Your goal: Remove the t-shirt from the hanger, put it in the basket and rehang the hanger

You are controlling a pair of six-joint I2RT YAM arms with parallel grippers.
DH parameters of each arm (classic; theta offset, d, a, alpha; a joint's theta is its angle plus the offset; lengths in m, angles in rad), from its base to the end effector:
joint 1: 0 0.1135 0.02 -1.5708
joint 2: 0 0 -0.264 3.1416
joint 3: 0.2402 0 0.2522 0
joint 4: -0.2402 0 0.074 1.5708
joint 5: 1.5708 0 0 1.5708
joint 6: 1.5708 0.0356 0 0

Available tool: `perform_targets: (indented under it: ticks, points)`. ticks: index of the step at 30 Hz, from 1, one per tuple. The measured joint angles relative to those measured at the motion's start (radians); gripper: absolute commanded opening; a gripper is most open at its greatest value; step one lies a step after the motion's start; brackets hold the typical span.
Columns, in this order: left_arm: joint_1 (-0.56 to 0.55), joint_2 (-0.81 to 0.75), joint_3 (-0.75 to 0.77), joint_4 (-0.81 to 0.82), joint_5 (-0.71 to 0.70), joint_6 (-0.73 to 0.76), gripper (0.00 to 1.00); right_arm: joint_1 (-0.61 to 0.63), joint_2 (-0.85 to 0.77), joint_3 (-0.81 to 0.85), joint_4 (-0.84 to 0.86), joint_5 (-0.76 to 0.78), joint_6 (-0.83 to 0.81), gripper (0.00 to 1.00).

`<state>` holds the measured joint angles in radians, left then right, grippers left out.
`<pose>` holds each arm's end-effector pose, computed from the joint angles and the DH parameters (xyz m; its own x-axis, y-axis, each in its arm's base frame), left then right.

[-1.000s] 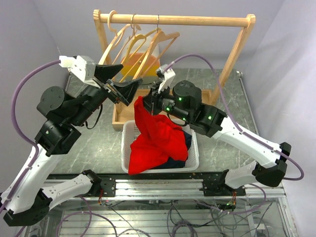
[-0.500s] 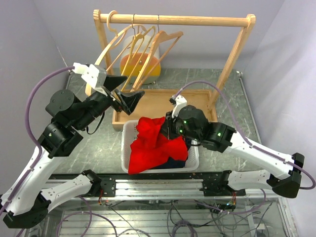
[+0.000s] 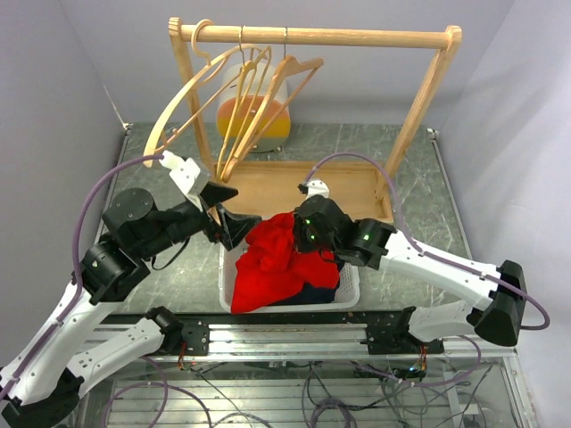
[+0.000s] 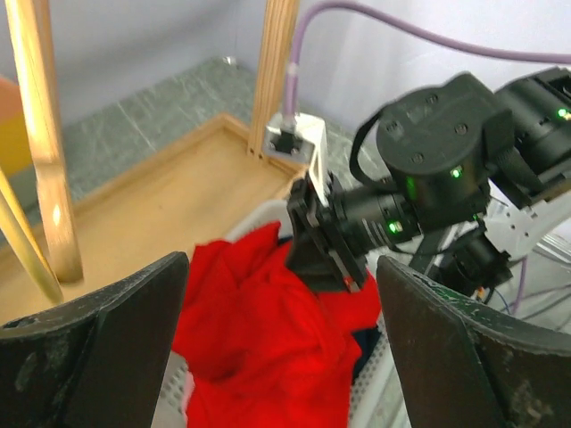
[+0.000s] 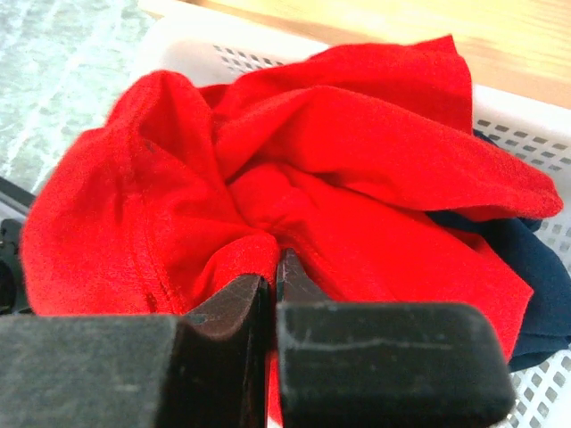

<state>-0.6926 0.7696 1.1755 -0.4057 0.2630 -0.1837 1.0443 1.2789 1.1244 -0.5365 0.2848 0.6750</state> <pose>0.1019 -0.0966 0.4491 -0.1490 -0.1055 -0.9832 0.8030 0.5674 -0.1826 0.1487 0.2359 0.3190 -0.7005 -0.0118 -0.7135 -0.3627 0.8670 0.3418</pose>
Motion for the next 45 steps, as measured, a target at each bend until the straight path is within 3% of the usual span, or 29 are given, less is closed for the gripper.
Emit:
perform_targets:
  ticks: [6, 11, 13, 16, 18, 35, 38, 42, 45]
  points:
    - [0.000, -0.101, -0.175, -0.018, 0.000, -0.085, 0.92, -0.047, 0.032, -0.081, 0.031, -0.049, 0.018, 0.00]
    - [0.000, -0.122, -0.273, -0.034, 0.006, -0.137, 0.79, -0.116, 0.069, -0.182, 0.098, -0.143, 0.029, 0.00]
    - [0.000, -0.121, -0.300, -0.034, 0.015, -0.154, 0.65, -0.135, 0.093, -0.203, 0.118, -0.178, 0.031, 0.00]
    - [0.000, -0.113, -0.334, -0.026, 0.039, -0.180, 0.23, -0.141, 0.126, -0.203, 0.146, -0.218, 0.024, 0.00]
    - [0.000, -0.106, -0.363, -0.009, 0.060, -0.199, 0.08, -0.141, 0.153, -0.193, 0.159, -0.243, 0.016, 0.00]
    - [0.000, -0.021, -0.462, 0.053, 0.103, -0.210, 0.09, -0.187, 0.389, -0.118, 0.235, -0.377, -0.006, 0.00]
    - [0.000, -0.021, -0.477, 0.055, 0.079, -0.210, 0.18, -0.187, 0.389, -0.111, 0.227, -0.374, -0.006, 0.00]
    - [0.000, -0.026, -0.484, 0.056, 0.032, -0.206, 0.44, -0.182, 0.381, -0.062, 0.147, -0.327, -0.012, 0.23]
    - [0.000, -0.038, -0.496, 0.057, -0.016, -0.201, 0.52, -0.172, 0.360, -0.005, 0.053, -0.250, -0.027, 0.30]
